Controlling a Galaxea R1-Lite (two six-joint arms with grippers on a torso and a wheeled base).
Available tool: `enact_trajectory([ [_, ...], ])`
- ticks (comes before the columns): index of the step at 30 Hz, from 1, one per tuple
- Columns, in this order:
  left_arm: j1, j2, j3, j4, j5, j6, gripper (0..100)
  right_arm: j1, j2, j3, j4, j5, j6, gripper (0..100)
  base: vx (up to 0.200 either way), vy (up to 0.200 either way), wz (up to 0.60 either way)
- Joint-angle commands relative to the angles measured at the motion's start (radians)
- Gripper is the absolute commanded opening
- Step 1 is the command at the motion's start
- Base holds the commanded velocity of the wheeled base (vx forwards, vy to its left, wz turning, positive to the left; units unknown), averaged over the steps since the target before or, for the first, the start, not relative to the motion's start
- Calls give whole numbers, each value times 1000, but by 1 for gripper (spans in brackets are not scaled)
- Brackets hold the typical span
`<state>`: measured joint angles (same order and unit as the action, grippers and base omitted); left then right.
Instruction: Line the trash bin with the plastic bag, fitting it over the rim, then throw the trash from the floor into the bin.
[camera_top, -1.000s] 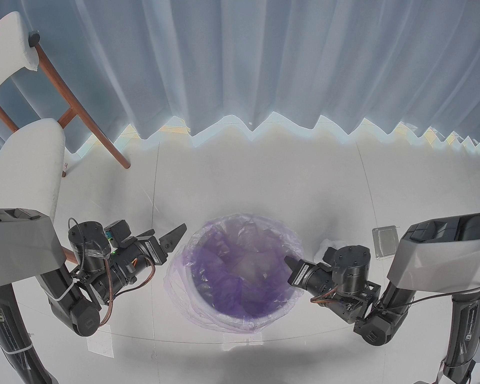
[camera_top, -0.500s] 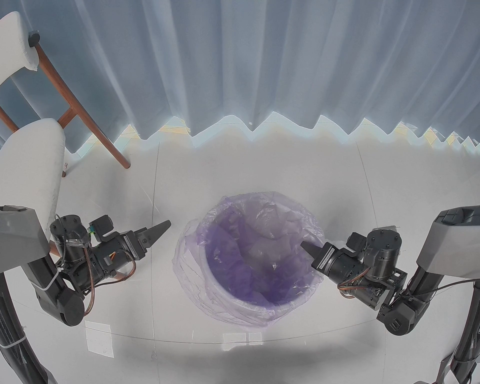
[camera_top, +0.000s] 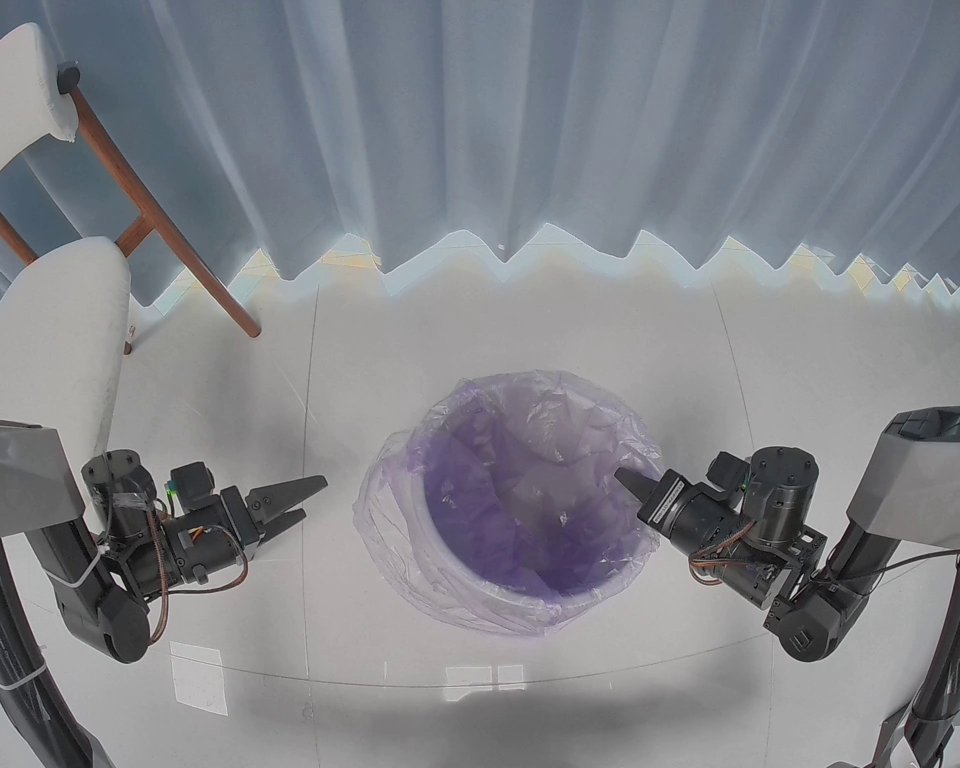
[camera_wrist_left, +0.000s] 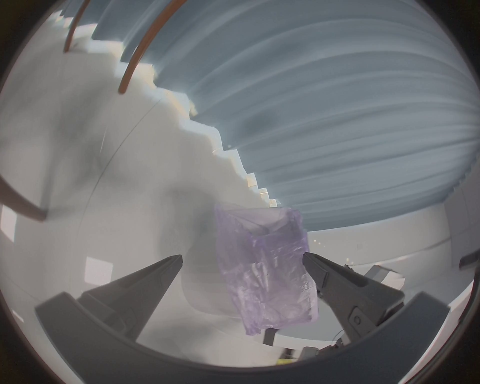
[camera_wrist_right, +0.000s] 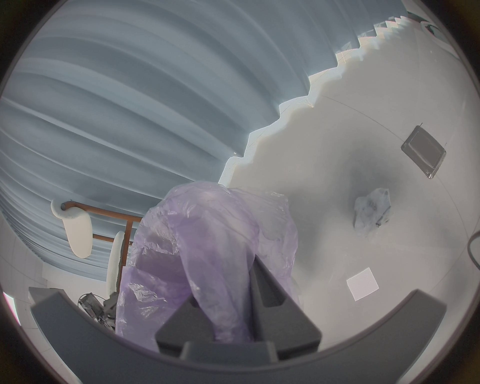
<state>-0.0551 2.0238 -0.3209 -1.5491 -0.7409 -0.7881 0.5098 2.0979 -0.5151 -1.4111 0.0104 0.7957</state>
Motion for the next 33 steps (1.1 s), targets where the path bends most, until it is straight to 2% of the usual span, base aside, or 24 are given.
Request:
enact_trajectory([
  [1,-28,162,-27,0,-20,-62,100,-1,-16,1,-2,2,0,0,0,0,0],
  [9,-84,165,-52,-3,-18,-180,100,70,-15,35,-23,-1,16,0,0,0,0],
  [14,-84,133,-58,-3,-18,-212,100,92,-7,63,-71,-1,14,0,0,0,0],
  [25,-97,29,-41,-2,-17,-261,100,98,16,66,-74,-1,14,0,0,0,0],
  [26,-107,26,-37,-2,-17,-266,0,98,17,66,-74,-1,14,0,0,0,0],
  [33,-107,59,-41,-2,-15,-255,0,98,24,66,-75,-1,14,0,0,0,0],
])
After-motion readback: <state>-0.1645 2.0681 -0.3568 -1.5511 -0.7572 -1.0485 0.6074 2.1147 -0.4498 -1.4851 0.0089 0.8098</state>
